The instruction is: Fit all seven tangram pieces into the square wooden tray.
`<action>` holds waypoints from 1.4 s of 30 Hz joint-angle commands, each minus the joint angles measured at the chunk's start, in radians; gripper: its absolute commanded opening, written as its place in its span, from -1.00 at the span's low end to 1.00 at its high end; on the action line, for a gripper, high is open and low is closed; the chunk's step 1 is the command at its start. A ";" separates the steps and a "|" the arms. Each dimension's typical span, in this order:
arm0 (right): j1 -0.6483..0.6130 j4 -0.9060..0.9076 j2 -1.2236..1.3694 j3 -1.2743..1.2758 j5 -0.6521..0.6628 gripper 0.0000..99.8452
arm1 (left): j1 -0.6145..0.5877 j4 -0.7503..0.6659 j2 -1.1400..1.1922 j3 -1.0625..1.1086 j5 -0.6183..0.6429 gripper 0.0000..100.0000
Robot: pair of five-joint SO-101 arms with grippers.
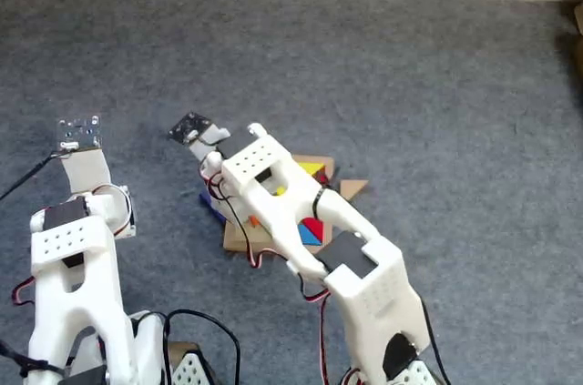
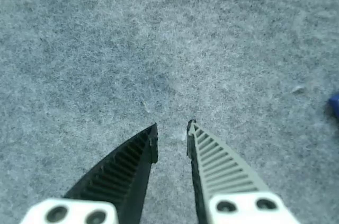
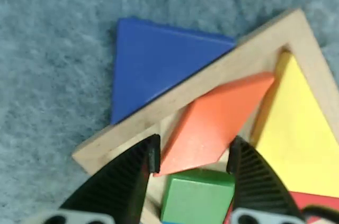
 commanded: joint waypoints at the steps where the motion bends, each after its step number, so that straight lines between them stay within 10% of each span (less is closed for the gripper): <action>1: -0.002 -0.015 0.027 0.007 -0.003 -0.70 | -0.007 -0.015 -0.025 -0.007 0.011 -0.78; 18: 0.085 -0.030 -0.245 -0.025 -0.002 -0.95 | -0.005 -0.015 -0.024 -0.007 0.011 -0.78; 34: 0.183 0.031 -0.249 -0.028 0.451 -0.95 | -0.005 -0.015 -0.024 -0.007 0.011 -0.78; 42: 0.191 0.070 -0.255 -0.036 0.445 -0.94 | -0.025 -0.015 -0.030 -0.010 0.011 -0.78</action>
